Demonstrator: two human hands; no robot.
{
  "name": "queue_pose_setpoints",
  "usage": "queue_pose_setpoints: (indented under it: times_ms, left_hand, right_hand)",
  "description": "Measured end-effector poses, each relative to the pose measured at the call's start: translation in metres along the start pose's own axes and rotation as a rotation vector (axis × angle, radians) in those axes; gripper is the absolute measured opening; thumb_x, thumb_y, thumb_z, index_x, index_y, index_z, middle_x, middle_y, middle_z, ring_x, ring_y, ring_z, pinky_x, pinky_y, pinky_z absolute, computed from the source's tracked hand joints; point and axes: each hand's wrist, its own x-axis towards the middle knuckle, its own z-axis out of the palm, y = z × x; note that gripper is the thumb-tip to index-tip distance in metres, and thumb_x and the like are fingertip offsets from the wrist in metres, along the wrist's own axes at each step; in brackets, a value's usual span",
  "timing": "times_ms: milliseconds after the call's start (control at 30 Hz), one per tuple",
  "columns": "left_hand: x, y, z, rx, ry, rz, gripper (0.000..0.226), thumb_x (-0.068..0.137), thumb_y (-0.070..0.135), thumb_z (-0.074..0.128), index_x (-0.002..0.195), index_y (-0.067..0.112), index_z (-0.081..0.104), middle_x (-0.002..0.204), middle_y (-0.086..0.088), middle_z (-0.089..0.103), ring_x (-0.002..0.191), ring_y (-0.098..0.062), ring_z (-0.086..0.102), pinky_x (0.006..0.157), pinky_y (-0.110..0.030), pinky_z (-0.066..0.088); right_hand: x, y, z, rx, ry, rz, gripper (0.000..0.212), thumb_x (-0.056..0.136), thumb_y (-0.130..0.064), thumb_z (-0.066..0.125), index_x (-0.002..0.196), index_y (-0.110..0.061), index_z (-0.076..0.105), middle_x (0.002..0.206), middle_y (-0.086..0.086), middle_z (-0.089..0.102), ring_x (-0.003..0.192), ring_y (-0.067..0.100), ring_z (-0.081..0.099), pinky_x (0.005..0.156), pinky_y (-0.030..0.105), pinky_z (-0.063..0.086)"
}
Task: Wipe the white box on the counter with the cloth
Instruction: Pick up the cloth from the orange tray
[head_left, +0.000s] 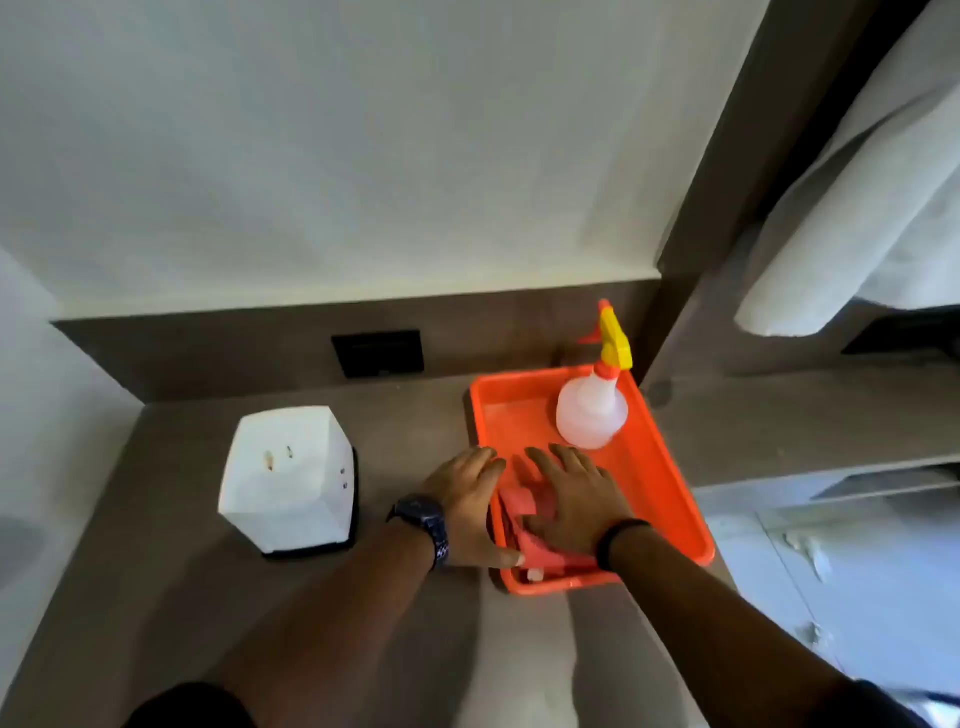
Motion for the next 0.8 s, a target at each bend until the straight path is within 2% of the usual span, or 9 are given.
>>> queue_pose_setpoints:
  times_ms: [33,167,267,333,433,567,700,800]
  left_hand:
    - [0.003,-0.001,0.008,0.014,-0.037,0.021,0.121,0.051,0.082,0.063,0.140,0.008,0.028,0.149,-0.011,0.027,0.136,-0.026,0.020,0.112,-0.036,0.020]
    - [0.011,-0.006,0.022,0.064,0.021,0.041,0.136,0.040,0.094,0.054,0.141,0.007,0.025,0.151,-0.011,0.024,0.139,-0.025,0.011,0.115,-0.039,0.015]
    - [0.011,-0.009,0.024,0.056,-0.018,0.031,0.144,0.037,0.099,0.046,0.145,0.009,0.014,0.155,-0.010,0.016,0.141,-0.022,0.005,0.114,-0.039,0.010]
    - [0.012,-0.010,0.023,0.056,-0.047,0.025,0.145,0.036,0.099,0.044,0.146,0.011,0.009,0.156,-0.009,0.012,0.141,-0.021,0.002,0.115,-0.041,0.010]
    - [0.012,-0.009,0.021,0.076,-0.066,0.039,0.145,0.039,0.098,0.045,0.147,0.009,0.006,0.157,-0.011,0.010,0.142,-0.023,0.002,0.116,-0.042,0.009]
    - [0.012,-0.009,0.021,0.081,-0.054,0.038,0.142,0.044,0.097,0.048,0.146,0.008,0.008,0.157,-0.011,0.013,0.141,-0.024,0.005,0.116,-0.043,0.011]
    - [0.011,-0.008,0.013,0.071,-0.084,0.022,0.141,0.045,0.092,0.060,0.147,0.009,0.006,0.158,-0.012,0.009,0.141,-0.026,0.008,0.113,-0.042,0.009]
    - [0.009,-0.017,-0.023,0.046,-0.067,0.027,0.142,0.043,0.092,0.060,0.148,0.017,0.001,0.159,-0.010,0.000,0.142,-0.026,0.003,0.113,-0.043,0.002]
  right_hand:
    - [0.003,0.003,0.007,-0.021,-0.049,-0.010,0.090,0.072,-0.061,0.061,0.149,-0.033,0.024,0.158,0.010,0.033,0.145,0.033,0.030,0.113,0.052,0.035]
    - [0.008,0.008,0.014,-0.019,-0.092,-0.007,0.089,0.065,-0.069,0.059,0.144,-0.041,0.031,0.157,0.007,0.035,0.144,0.033,0.029,0.111,0.054,0.033]
    - [0.010,0.007,0.011,-0.083,-0.094,-0.029,0.088,0.057,-0.079,0.054,0.137,-0.046,0.039,0.148,0.006,0.041,0.134,0.034,0.035,0.104,0.052,0.037]
    - [0.010,0.006,0.010,-0.146,-0.158,-0.028,0.090,0.055,-0.081,0.054,0.137,-0.047,0.036,0.141,0.006,0.045,0.127,0.034,0.041,0.098,0.052,0.042]
    - [0.009,0.000,0.016,-0.158,-0.246,0.020,0.090,0.059,-0.073,0.064,0.139,-0.045,0.032,0.138,0.008,0.044,0.125,0.036,0.041,0.095,0.053,0.046]
    - [0.013,-0.008,0.022,-0.123,-0.196,0.057,0.080,0.067,-0.059,0.070,0.138,-0.039,0.038,0.136,0.010,0.044,0.123,0.039,0.041,0.093,0.056,0.048]
    - [0.012,-0.011,0.025,0.036,-0.080,0.135,0.065,0.078,-0.041,0.068,0.137,-0.032,0.042,0.129,0.013,0.051,0.118,0.040,0.045,0.093,0.054,0.048]
    - [0.015,-0.016,0.009,0.320,0.099,0.179,0.062,0.078,-0.028,0.070,0.135,-0.021,0.047,0.121,0.019,0.057,0.110,0.042,0.053,0.096,0.047,0.044]
